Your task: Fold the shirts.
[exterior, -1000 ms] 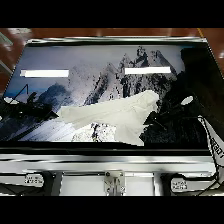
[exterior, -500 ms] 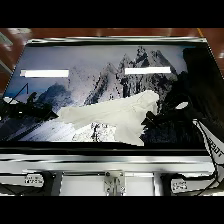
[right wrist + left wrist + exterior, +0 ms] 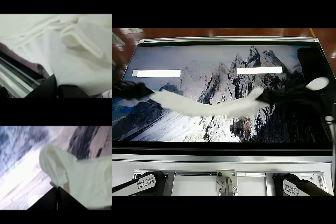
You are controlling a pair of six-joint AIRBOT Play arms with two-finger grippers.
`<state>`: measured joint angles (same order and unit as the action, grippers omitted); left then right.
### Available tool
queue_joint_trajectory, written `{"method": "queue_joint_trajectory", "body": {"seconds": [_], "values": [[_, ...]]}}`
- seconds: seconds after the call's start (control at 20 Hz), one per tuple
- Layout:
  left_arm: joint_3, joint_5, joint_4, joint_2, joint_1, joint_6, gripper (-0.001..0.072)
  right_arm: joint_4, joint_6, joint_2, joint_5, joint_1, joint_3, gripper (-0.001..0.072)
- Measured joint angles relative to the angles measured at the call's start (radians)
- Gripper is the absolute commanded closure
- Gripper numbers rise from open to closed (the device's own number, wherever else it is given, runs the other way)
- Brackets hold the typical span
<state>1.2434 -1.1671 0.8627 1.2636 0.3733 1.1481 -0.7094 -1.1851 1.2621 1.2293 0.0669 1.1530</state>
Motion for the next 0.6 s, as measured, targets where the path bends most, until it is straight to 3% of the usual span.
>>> {"method": "queue_joint_trajectory", "body": {"seconds": [0.15, 0.3, 0.6], "values": [[0.217, 0.037, -0.027, -0.159, 0.024, 0.02, 0.0671, 0.008, -0.026, -0.159, -0.027, 0.049, 0.261, 0.0653], [0.413, 0.042, 0.021, -0.269, 0.065, 0.113, 0.0671, -0.097, -0.126, -0.269, -0.032, 0.119, 0.466, 0.0653], [0.544, -0.149, 0.092, -0.366, 0.095, 0.245, 0.0671, -0.249, -0.227, -0.368, 0.128, 0.191, 0.599, 0.0653]]}}
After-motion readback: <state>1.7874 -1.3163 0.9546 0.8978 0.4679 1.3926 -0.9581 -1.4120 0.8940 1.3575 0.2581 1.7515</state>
